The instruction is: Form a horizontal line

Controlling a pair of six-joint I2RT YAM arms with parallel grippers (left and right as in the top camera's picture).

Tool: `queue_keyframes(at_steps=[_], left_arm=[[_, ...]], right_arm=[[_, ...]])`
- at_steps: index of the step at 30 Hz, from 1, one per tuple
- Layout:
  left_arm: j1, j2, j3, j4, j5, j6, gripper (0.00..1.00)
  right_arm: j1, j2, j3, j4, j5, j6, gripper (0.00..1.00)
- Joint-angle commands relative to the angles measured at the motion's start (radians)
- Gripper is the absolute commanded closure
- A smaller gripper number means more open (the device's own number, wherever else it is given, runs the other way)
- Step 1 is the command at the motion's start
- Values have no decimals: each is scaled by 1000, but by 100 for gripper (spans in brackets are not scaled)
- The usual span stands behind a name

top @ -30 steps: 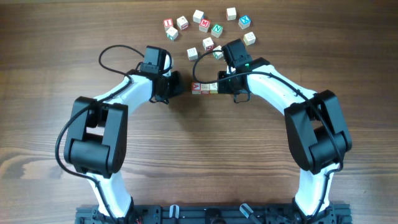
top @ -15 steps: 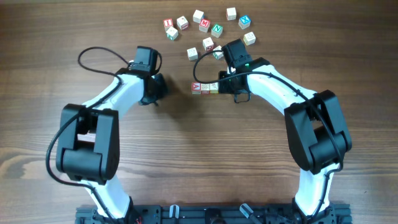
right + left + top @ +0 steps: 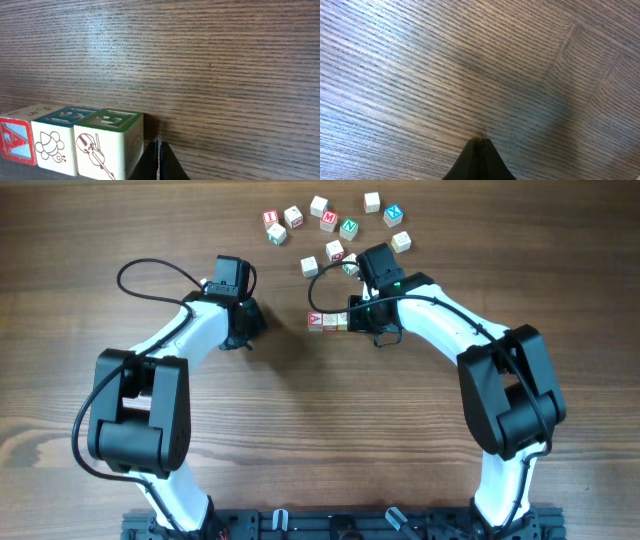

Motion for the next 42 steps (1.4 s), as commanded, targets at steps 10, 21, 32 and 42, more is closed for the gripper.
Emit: queue_keyframes(at_steps=[10,21,32,42], left_arm=[[3,-12,-18,3,-5,-18,96],[3,-53,-18,-73,-21,-18,96],[3,-219,-18,-116,-74,-18,96],[3,-275,-18,-162,-74,-26,96]], right_arm=[[1,11,22,162,99,2,95],[-57,11,22,73,183,79,96],[-81,12,-27,102,82,45,96],[-81,14,-146,235,21,57,95]])
